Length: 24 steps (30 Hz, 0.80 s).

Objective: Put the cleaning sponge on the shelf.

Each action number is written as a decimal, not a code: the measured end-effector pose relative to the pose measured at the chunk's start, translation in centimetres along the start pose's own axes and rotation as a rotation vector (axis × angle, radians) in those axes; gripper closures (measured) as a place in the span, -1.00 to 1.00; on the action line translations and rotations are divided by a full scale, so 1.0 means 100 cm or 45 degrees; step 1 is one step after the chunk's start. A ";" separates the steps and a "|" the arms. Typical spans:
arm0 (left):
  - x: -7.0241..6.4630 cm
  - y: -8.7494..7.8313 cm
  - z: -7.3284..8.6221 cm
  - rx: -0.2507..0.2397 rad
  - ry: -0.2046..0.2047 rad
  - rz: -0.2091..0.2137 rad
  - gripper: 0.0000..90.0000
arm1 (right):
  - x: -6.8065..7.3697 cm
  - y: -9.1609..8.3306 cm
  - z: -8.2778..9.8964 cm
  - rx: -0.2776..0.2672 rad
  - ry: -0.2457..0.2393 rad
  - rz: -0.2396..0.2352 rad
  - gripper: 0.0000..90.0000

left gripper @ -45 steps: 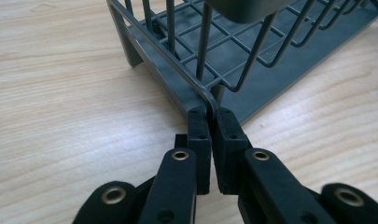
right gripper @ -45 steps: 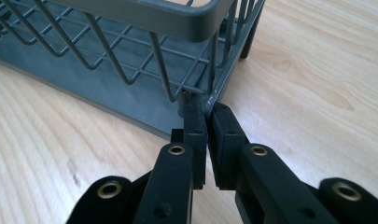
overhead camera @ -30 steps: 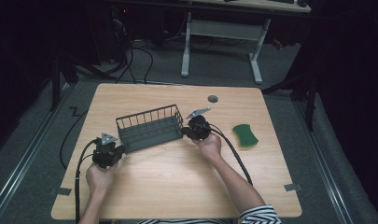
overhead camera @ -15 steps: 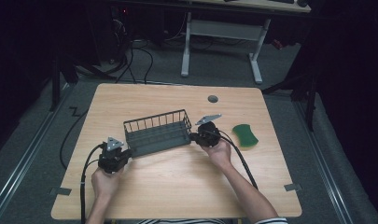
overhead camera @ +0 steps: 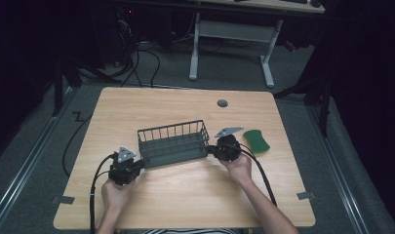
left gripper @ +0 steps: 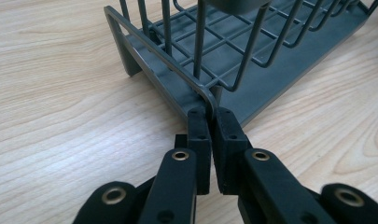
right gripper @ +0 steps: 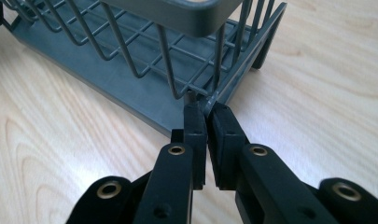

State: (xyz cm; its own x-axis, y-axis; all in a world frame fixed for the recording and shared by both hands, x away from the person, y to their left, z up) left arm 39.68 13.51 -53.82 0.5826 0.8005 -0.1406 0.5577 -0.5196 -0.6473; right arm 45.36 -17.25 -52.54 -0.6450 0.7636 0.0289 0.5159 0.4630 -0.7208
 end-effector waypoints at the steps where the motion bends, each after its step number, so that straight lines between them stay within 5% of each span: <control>1: -0.002 0.001 0.000 -0.001 0.003 0.005 0.92 | 0.000 -0.004 0.005 -0.004 0.014 0.001 0.92; 24: -0.049 0.012 0.006 0.008 0.096 0.071 0.92 | -0.003 -0.044 0.056 -0.035 0.023 0.081 0.91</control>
State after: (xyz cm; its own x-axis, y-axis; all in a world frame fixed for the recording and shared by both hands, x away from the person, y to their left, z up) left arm 37.11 9.11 -54.37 0.6557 0.7455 -0.1196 0.5197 -0.5606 -0.6448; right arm 40.11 -22.01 -53.21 -0.6000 0.8000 -0.0036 0.5709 0.4249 -0.7025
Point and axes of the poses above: each handheld gripper's, and its own axes: y roughly forward along the jaws, z roughly out of its underside, x roughly to its left, the point moved 5 cm from there along y, roughly forward along the jaws, and after that the axes turned 5 degrees about z, right-handed, at the moved point
